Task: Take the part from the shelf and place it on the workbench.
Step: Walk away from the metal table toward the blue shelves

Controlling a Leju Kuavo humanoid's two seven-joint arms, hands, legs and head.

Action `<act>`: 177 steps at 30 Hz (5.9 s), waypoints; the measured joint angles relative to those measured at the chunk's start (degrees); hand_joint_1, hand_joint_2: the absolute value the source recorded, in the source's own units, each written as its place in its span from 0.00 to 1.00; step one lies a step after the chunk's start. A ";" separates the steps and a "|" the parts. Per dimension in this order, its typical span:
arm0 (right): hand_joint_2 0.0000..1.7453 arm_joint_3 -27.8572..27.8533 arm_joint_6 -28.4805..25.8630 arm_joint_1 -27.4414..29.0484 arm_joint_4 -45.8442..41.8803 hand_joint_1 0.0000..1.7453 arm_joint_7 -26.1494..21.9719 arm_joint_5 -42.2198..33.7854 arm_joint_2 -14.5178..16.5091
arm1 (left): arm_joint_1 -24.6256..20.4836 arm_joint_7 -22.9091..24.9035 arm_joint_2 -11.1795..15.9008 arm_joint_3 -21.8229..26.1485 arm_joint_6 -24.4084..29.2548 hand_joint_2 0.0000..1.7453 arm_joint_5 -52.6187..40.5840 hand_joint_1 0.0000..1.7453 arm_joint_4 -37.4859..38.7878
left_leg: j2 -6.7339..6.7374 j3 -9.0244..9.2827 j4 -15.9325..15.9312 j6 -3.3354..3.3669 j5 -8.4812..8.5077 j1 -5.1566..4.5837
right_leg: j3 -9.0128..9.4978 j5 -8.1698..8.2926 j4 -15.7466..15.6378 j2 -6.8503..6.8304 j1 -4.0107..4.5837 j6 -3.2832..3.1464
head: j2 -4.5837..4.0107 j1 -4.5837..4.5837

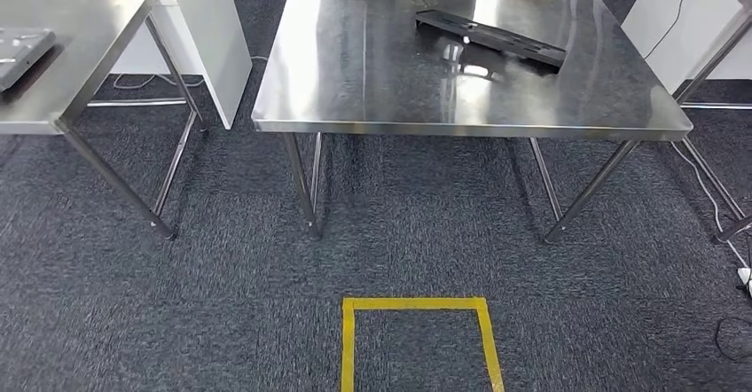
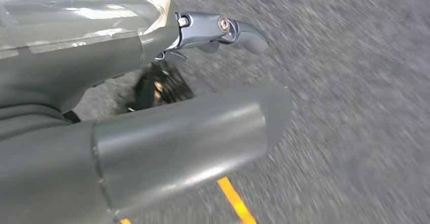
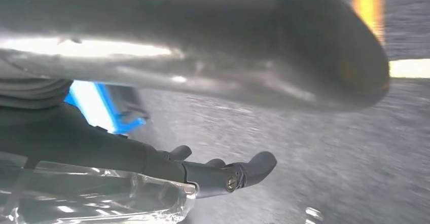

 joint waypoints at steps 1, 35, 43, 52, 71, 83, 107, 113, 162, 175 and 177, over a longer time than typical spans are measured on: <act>0.00 -0.20 0.11 0.03 0.10 0.00 0.41 0.00 0.04 | -0.01 -0.26 0.10 -0.20 -1.47 0.00 -0.66 0.00 -0.02 | 0.01 -0.76 0.02 0.24 0.60 -0.03 | -1.04 -2.48 3.30 0.12 -0.01 -0.33 | 0.00 0.21; 0.00 -7.53 1.33 0.10 0.56 0.00 -7.05 -4.53 0.22 | -0.29 -0.67 0.42 -10.11 -6.52 0.00 -10.38 0.00 0.49 | 0.33 -2.03 -1.97 0.33 3.16 -0.78 | -1.45 -6.06 11.75 0.34 0.17 0.24 | -0.01 0.67; 0.00 -8.80 1.16 -0.26 0.60 0.00 -7.43 -5.22 -0.04 | -1.25 0.14 0.14 -10.68 -6.06 0.00 -11.07 0.00 0.49 | 0.43 -7.44 0.36 -2.44 7.87 -0.31 | 12.85 -4.15 -7.54 0.41 -0.21 -0.07 | -0.01 0.77; 0.00 -9.68 1.16 -0.03 0.69 0.00 -7.35 -5.59 -0.04 | -1.35 0.36 0.03 -11.23 -5.85 0.00 -11.15 0.00 0.53 | -0.10 -7.15 15.75 -3.89 -2.23 0.27 | 4.94 2.12 -6.05 -0.18 0.28 -2.25 | 0.00 0.10; 0.00 -11.04 0.84 -0.37 0.71 0.00 -7.35 -5.18 0.01 | -2.34 1.10 -0.11 -11.47 -5.87 0.00 -11.52 0.00 0.50 | 0.43 -7.20 0.65 -0.89 7.00 -0.90 | 12.79 -4.02 -4.56 0.29 0.33 0.38 | 0.00 0.68; 0.00 -12.19 0.70 0.05 0.78 0.00 -7.37 -5.34 0.02 | -2.17 1.71 -0.05 -11.50 -3.82 0.00 -12.21 0.00 0.52 | -0.08 -7.73 15.66 -3.90 0.03 0.30 | 6.36 1.30 -6.74 -0.25 0.30 -2.32 | 0.00 -0.15; 0.00 -14.16 0.69 -0.05 0.78 0.00 -9.63 -8.02 0.08 | -2.63 2.26 0.05 -11.47 -3.77 0.00 -11.75 0.00 0.51 | 0.00 1.61 -0.22 -0.27 -0.33 -1.54 | 3.74 4.87 -6.50 -0.18 -0.38 0.09 | 0.00 0.15; 0.00 -17.53 0.69 -0.13 0.78 0.00 -11.78 -11.02 0.21 | -2.56 2.18 0.13 -11.47 -3.91 0.00 -11.54 0.00 0.52 | 1.36 1.44 -2.43 0.95 1.74 -0.45 | -2.41 -1.51 6.02 0.41 -0.29 -0.28 | 0.00 0.62; 0.00 -22.17 0.68 -0.37 0.74 0.00 -10.87 -12.02 0.48 | -2.30 1.98 -0.01 -11.49 -3.91 0.00 -11.58 0.00 0.53 | -0.56 -6.21 15.97 -3.62 -7.23 0.33 | 4.75 1.76 -4.84 3.12 -0.27 -2.02 | -0.01 0.25; 0.00 -22.90 0.73 -0.57 0.74 0.00 -10.71 -12.26 0.56 | -2.90 2.51 -0.10 -11.57 -3.82 0.00 -12.22 0.00 0.53 | 1.01 -1.04 1.04 -0.37 0.50 0.03 | -4.39 -4.35 10.87 1.49 -0.11 -0.42 | -0.01 1.05; 0.00 -23.11 0.74 -0.42 0.74 0.00 -10.67 -12.28 0.56 | -2.91 2.57 -0.11 -11.58 -3.82 0.00 -12.22 0.00 0.53 | 2.74 -1.22 1.06 -0.29 0.56 -0.23 | -3.84 -4.51 11.53 0.97 -0.12 0.11 | 0.00 1.14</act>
